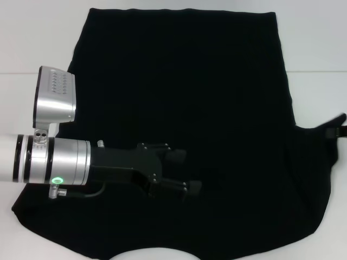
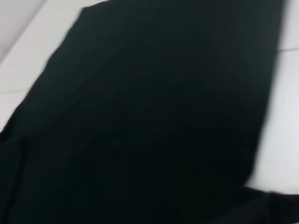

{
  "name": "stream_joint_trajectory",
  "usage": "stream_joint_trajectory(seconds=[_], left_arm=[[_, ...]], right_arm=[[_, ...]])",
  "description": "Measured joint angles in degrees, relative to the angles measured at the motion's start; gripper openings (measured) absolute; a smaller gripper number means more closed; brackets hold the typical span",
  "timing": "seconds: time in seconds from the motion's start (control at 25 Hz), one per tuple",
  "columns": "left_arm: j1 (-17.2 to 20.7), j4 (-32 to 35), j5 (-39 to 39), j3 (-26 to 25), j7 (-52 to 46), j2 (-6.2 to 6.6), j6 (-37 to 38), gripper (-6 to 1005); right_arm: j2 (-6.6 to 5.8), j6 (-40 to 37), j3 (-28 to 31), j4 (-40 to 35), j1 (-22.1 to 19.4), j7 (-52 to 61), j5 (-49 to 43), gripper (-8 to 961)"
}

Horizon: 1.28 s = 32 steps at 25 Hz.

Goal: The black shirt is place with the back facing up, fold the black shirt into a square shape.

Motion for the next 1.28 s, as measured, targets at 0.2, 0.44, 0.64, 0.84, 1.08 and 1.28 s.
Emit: stream_joint_trajectory(seconds=[0.2,0.44,0.64,0.84,1.08,1.28], left_arm=[[-0.1,0.0,0.0,0.0,-0.4,-0.02,0.0,920],[-0.1,0.1,0.0,-0.1,-0.5,-0.03,0.0,919],[0.1,0.0,0.0,-0.1,-0.8,-0.03,-0.8,919],[0.1,0.0,0.0,-0.1,-1.4,0.23,-1.4,919],[0.7,0.1,0.0,-0.3,-3.3,0.79,-2.5,919],[2.0,0.3,0.2,-3.6,-5.7,1.63,-3.6,919]], right_arm=[[1.49,-1.4,-5.5,0.3,4.0,1.0,-0.2,50],[3.6,-0.1,-11.8,0.0,7.6,3.7,-0.4,66],[4.72,-0.2,-15.4,-0.2,9.6,5.3,-0.1,79],[5.22,-0.5,-15.6,-0.3,11.2,5.7,-0.3,216],[5.59,0.7,-15.5,-0.6,12.1,6.5,-0.1,396],[7.38,6.7,-15.6,-0.6,13.6,6.3,0.0,511]])
